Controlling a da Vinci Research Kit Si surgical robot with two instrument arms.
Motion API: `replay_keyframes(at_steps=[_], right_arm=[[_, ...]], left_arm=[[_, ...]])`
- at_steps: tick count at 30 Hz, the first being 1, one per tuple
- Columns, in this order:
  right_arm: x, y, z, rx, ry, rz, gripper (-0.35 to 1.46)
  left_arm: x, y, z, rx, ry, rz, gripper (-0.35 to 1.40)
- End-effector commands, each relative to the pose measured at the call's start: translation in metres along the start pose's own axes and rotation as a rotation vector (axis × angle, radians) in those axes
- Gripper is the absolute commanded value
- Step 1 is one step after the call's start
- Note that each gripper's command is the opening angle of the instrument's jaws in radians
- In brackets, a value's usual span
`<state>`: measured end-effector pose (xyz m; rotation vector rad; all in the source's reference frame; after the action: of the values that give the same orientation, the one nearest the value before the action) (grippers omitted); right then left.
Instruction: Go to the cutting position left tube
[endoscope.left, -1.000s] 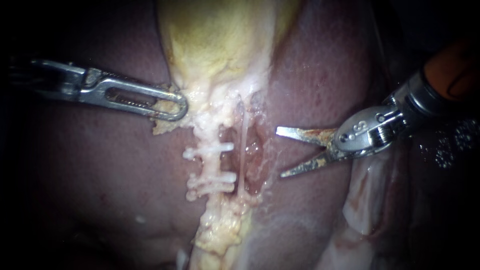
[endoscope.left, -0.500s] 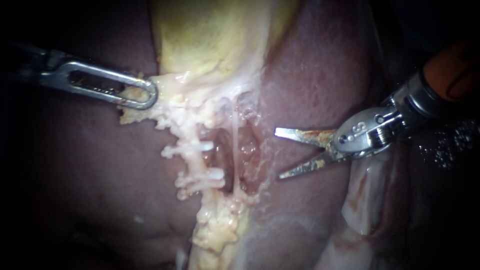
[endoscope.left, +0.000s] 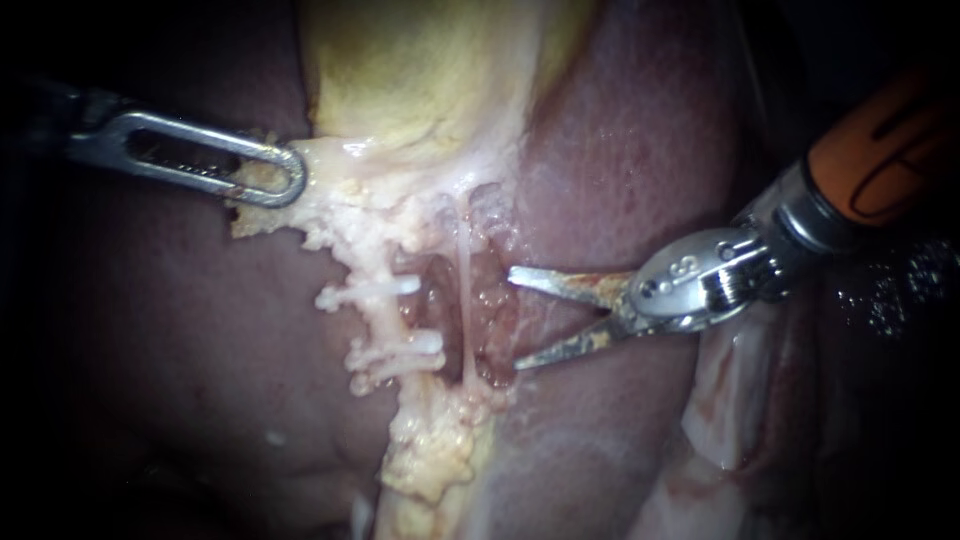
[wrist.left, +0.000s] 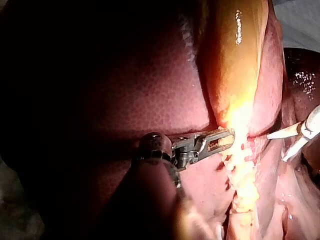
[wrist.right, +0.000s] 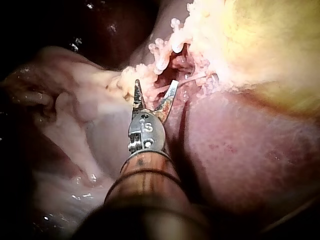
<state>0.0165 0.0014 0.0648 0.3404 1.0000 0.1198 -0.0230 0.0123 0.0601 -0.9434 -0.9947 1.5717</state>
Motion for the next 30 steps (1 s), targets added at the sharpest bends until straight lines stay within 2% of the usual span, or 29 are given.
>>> replay_keyframes(at_steps=[1,8,19,25,30], right_arm=[[-0.0002,-0.0001,0.0006,0.01,0.002,0.003,1.36],[-0.0017,0.0001,0.0033,0.049,0.012,0.054,1.36],[-0.0042,0.0022,0.0064,0.111,0.022,0.11,1.38],[-0.0048,0.0031,0.0069,0.13,0.025,0.114,1.38],[-0.0046,0.0033,0.0073,0.19,0.05,0.101,1.38]], left_arm=[[0.0,0.0,0.0,0.001,0.0,0.0,-0.35],[-0.0001,0.0001,0.0001,0.001,0.001,0.0,-0.35],[-0.0002,0.0001,0.0001,0.002,0.002,0.001,-0.35],[-0.0002,0.0001,0.0002,0.002,0.002,0.001,-0.35],[-0.0002,0.0001,0.0002,0.002,0.002,0.001,-0.35]])
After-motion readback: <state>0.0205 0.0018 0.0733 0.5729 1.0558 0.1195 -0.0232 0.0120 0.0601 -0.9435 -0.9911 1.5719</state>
